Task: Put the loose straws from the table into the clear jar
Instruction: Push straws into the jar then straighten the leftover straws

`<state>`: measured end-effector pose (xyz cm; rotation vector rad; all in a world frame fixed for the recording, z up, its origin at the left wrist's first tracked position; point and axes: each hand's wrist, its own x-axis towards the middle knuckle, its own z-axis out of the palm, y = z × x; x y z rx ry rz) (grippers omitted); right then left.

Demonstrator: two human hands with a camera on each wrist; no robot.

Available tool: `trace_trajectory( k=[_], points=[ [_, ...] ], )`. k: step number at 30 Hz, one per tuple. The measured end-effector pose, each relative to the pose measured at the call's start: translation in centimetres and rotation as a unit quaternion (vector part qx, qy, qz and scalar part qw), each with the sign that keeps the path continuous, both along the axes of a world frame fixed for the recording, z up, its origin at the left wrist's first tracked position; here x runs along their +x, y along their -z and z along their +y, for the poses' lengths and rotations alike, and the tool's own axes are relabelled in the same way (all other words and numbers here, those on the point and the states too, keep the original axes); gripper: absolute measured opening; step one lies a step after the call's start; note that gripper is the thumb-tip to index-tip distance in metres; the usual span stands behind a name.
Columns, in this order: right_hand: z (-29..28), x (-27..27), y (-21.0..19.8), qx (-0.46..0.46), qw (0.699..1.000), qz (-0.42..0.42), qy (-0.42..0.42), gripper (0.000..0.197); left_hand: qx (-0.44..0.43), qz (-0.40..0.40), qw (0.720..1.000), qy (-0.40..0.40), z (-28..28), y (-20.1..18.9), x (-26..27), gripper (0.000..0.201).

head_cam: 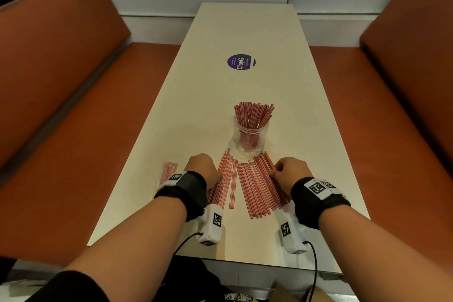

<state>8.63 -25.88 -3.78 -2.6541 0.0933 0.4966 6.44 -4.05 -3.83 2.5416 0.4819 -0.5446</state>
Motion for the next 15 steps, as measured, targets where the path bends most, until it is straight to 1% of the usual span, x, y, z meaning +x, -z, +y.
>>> trace_trajectory(
  k=[2,5,10,15],
  points=[
    [0.0,0.0,0.1,0.002,1.000,0.001,0.003,0.024,0.002,-0.001,1.000,0.000,-0.1,0.1,0.1,0.032],
    [0.1,0.0,0.2,0.005,1.000,0.003,0.008,0.024,0.034,0.002,0.999,0.014,-0.6,-0.1,0.2,0.035],
    [0.0,0.0,0.2,0.013,1.000,0.005,0.011,0.023,0.041,0.037,0.998,0.021,-1.2,-0.5,0.5,0.029],
    [-0.1,-0.1,-0.1,0.027,0.999,0.010,0.015,0.024,0.030,0.030,0.999,0.020,-0.9,-0.5,0.5,0.026]
  ],
)
